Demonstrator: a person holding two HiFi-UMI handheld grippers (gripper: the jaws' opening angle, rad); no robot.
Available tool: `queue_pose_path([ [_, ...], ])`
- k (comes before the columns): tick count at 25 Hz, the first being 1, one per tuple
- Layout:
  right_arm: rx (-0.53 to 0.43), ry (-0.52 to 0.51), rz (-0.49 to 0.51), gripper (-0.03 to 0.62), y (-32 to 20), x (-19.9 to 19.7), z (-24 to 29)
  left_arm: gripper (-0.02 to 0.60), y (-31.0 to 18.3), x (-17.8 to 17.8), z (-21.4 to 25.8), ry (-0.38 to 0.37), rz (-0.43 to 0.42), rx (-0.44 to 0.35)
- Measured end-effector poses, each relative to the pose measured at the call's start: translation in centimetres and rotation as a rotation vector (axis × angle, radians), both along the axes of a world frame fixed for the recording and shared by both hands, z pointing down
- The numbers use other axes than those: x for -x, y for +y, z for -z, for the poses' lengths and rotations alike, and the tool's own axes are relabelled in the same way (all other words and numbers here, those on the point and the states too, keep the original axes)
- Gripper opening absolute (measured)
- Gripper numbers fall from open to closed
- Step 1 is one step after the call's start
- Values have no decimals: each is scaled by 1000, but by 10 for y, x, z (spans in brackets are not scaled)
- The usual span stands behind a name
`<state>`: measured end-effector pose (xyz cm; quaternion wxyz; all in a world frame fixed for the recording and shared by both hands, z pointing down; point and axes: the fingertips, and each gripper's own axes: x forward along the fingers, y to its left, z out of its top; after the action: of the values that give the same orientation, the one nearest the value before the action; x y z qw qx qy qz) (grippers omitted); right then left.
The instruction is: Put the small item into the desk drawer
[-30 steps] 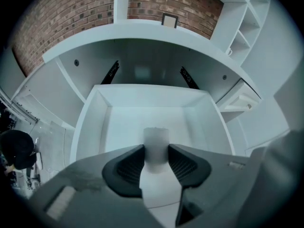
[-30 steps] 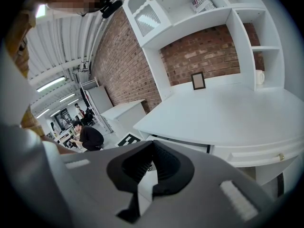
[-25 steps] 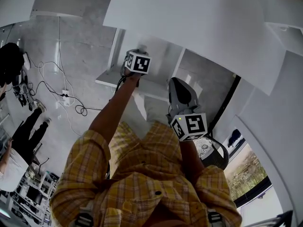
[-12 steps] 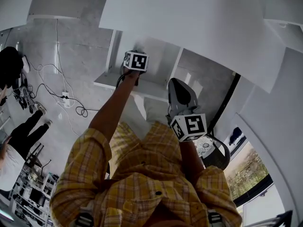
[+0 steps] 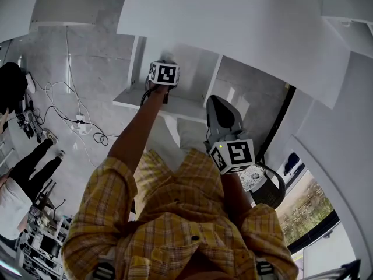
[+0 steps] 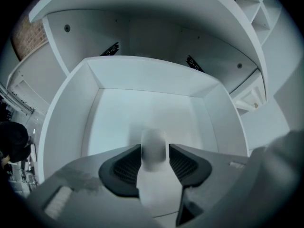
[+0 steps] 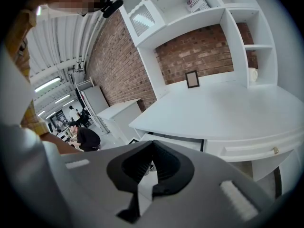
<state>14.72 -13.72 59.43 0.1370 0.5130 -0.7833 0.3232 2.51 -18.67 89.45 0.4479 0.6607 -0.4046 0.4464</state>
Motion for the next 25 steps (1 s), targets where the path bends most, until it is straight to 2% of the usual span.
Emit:
queue_pose_path([
  [12,-53,-17,9,-2,1,5,22,183,-9,-6,50,50,31,-99],
  [15,-80,-22,11,-2,1,7,35,180,-14,-4,80,68,41,-152],
  [18,-110,-26,13,-2,3,11,50,170,-22,5,119,53,35,-232],
  [25,-151,-31,4,-2,15,21,80,129,-1,10,181,68,50,-310],
])
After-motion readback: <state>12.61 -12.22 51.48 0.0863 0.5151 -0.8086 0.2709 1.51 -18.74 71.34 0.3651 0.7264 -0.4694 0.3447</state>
